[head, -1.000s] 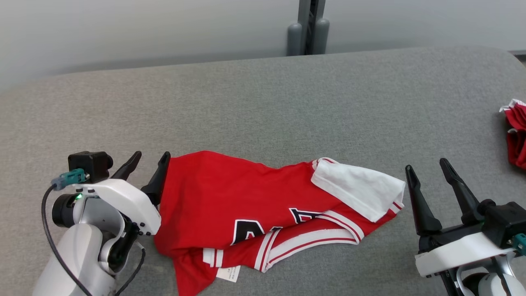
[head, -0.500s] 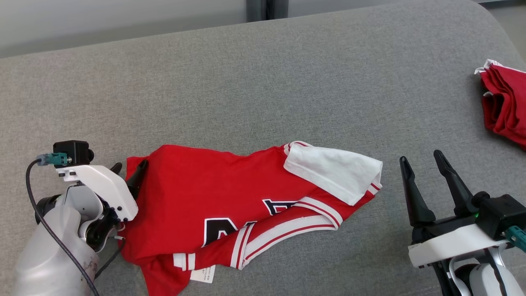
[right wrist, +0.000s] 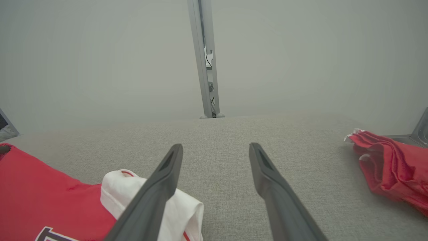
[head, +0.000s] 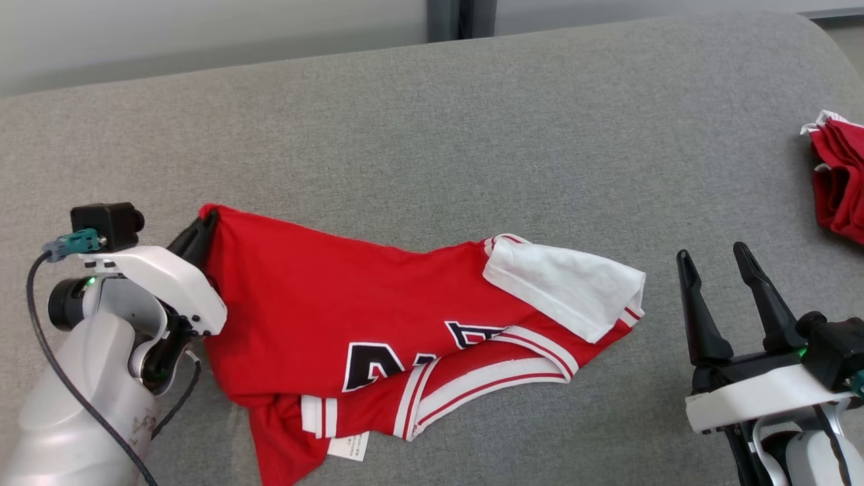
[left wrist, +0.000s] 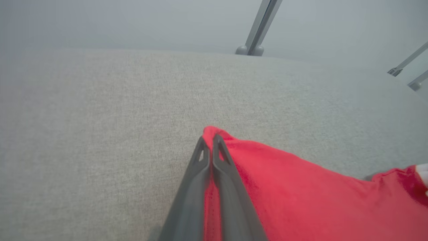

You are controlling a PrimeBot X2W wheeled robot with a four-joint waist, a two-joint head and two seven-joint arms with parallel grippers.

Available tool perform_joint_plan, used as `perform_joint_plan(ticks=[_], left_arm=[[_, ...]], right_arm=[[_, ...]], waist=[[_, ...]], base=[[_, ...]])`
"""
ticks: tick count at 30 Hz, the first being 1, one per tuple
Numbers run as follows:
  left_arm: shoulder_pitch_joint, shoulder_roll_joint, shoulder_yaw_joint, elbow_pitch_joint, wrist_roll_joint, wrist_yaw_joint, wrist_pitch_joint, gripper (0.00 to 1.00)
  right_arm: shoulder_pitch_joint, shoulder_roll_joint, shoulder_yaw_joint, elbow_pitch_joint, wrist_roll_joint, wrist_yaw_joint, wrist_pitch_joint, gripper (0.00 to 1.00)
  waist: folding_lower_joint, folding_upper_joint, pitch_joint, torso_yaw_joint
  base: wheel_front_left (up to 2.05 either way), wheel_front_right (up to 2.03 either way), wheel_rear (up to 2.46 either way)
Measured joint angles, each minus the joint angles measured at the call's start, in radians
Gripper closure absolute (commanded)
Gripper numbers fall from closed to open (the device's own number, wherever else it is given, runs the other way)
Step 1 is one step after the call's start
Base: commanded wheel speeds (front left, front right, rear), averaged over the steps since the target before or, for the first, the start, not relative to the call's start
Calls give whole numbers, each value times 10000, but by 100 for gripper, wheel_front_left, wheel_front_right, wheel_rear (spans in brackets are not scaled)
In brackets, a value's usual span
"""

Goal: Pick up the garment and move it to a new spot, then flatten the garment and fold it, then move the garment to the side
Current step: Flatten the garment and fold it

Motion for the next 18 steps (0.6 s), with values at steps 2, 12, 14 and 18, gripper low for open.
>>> perform_joint_plan(ticks=[2, 12, 14, 18], left_arm=[[86, 130, 82, -571, 56, 0, -525, 100], [4806, -12, 688, -5542, -1074, 1381, -715, 100], [5484, -153, 652, -6138, -1296, 1522, -621, 100], [5857, -163, 481, -6590, -1413, 1645, -360, 81]], right_arm=[[45, 2, -81, -23, 2, 0, 6, 0], [476, 63, -428, -343, 88, 0, 272, 0], [556, 75, -522, -380, 90, 0, 330, 0], [541, 82, -504, -416, 94, 0, 454, 0]], waist=[[0, 0, -74, 99], [0, 0, -310, 668], [0, 0, -308, 795], [0, 0, -336, 975]], base=[[0, 0, 0], [0, 0, 0], [0, 0, 0], [0, 0, 0]])
